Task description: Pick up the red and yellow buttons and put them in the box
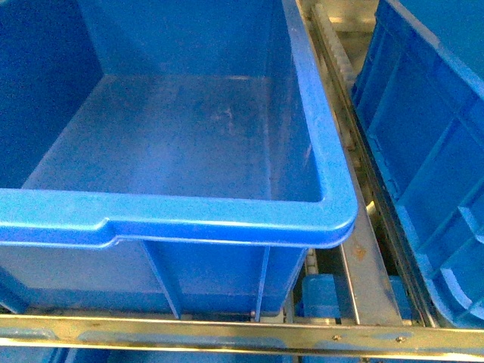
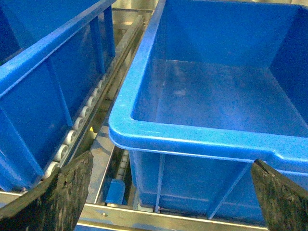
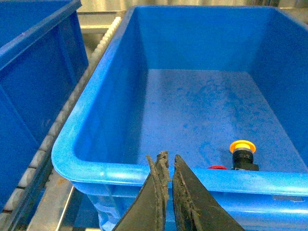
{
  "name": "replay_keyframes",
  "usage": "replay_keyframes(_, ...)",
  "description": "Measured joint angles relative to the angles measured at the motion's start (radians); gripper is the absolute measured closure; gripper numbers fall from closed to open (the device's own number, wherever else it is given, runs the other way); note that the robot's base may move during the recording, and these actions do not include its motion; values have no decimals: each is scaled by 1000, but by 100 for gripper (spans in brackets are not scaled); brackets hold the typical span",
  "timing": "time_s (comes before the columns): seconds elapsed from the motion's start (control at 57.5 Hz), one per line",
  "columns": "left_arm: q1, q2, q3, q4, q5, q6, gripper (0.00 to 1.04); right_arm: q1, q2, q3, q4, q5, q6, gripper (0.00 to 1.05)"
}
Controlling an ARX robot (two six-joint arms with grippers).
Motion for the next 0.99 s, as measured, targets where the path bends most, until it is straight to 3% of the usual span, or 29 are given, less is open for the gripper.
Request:
replay_keyframes(0.087, 0, 0, 0, 0, 0, 0, 8, 0, -6, -4, 0, 0, -2, 96)
replay_keyframes(0.661, 0, 0, 0, 0, 0, 0, 8, 0, -8, -8, 0, 0, -1, 6)
replay_keyframes(0.992, 0, 0, 0, 0, 0, 0, 8, 0, -8, -8, 0, 0, -2, 6)
